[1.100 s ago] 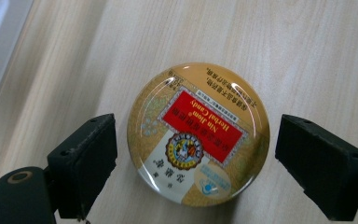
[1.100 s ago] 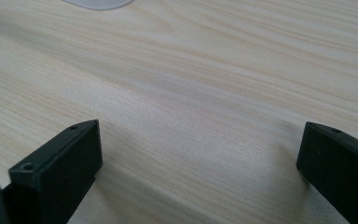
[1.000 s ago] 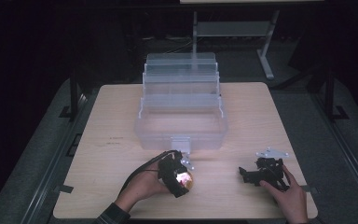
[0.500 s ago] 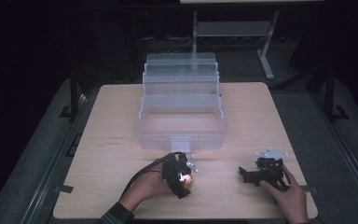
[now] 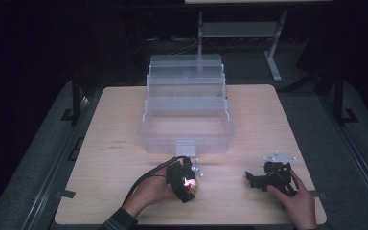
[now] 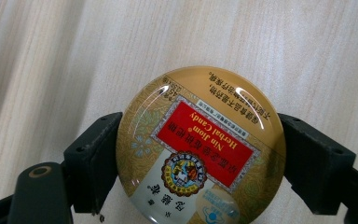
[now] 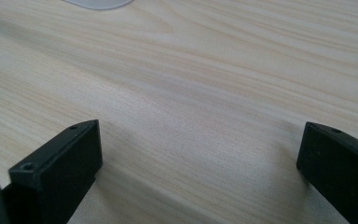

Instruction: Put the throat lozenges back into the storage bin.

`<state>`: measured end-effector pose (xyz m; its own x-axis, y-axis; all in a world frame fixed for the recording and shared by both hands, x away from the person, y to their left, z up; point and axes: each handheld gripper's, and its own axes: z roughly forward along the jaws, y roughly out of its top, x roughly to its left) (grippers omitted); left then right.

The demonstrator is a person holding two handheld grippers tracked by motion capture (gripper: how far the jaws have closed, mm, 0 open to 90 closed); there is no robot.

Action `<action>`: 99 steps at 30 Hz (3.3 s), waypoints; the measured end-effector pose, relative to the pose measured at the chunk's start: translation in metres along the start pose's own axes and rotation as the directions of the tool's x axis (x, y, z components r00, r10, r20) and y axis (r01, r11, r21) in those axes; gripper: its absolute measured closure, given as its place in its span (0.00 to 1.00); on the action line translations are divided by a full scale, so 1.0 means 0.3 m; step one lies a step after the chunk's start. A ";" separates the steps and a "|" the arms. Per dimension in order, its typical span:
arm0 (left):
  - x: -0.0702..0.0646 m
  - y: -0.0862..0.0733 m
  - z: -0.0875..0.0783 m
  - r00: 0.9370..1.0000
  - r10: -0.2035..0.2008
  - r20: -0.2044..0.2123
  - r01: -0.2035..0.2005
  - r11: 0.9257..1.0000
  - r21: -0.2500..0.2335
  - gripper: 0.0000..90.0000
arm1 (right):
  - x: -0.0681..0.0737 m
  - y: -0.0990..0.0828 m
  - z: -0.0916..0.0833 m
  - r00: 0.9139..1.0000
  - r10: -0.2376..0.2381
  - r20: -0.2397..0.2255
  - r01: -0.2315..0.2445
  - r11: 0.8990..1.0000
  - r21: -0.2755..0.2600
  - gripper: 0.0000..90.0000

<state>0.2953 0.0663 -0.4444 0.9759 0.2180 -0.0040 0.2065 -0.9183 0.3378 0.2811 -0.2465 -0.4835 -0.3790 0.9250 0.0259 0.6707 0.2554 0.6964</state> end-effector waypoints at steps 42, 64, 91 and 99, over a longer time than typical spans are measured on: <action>0.014 0.006 -0.127 1.000 -0.029 0.011 0.030 0.998 -0.062 0.22 | 0.000 0.000 0.000 1.000 0.001 0.000 -0.001 1.000 0.000 0.00; 0.057 0.037 -0.225 0.999 -0.040 -0.010 0.039 0.995 -0.090 0.22 | 0.000 0.000 0.000 1.000 -0.001 -0.002 0.001 1.000 0.000 0.00; 0.140 0.054 -0.344 0.996 -0.084 -0.025 0.080 0.989 -0.120 0.22 | 0.000 0.000 -0.001 1.000 0.000 -0.001 0.000 1.000 0.000 0.00; 0.172 0.056 -0.374 0.994 -0.107 -0.037 0.101 0.987 -0.128 0.22 | 0.000 0.000 0.000 1.000 0.001 -0.002 -0.001 1.000 -0.001 0.00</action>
<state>0.3414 0.0992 -0.3334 0.9450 0.3270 -0.0056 0.2939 -0.8417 0.4531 0.2810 -0.2465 -0.4834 -0.3797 0.9247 0.0275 0.6706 0.2546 0.6968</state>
